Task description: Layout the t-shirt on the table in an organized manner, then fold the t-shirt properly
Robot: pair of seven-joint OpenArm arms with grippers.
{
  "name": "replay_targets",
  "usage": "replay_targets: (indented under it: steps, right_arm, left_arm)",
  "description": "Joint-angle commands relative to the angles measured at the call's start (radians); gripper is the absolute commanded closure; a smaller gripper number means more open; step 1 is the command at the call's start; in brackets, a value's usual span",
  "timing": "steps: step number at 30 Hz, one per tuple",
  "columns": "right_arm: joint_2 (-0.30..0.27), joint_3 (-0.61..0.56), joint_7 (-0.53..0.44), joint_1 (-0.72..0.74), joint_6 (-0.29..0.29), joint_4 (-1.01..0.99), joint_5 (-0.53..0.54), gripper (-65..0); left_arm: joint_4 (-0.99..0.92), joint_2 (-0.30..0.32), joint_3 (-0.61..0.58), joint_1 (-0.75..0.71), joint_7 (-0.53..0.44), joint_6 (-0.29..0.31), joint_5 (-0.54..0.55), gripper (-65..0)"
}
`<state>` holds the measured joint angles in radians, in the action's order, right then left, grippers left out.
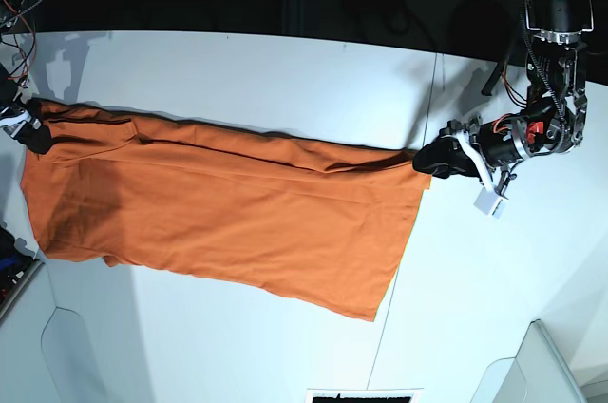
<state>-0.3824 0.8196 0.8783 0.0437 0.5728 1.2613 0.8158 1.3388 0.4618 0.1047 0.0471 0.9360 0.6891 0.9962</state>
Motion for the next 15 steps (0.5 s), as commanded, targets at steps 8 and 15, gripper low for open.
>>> replay_targets:
  steps: [8, 15]
  right_arm:
    - [-0.050, 0.078, -0.003, 0.008, 0.003, 0.023, 0.011, -30.7]
    - [-0.072, 0.078, -0.040, -0.052, -0.032, 0.022, -0.053, -33.5]
  left_arm:
    - [0.017, 0.069, 0.008, 0.019, -0.015, 0.009, 0.058, -36.6]
    - [0.016, 0.061, 0.008, 0.016, -0.033, 0.009, 0.045, -37.0]
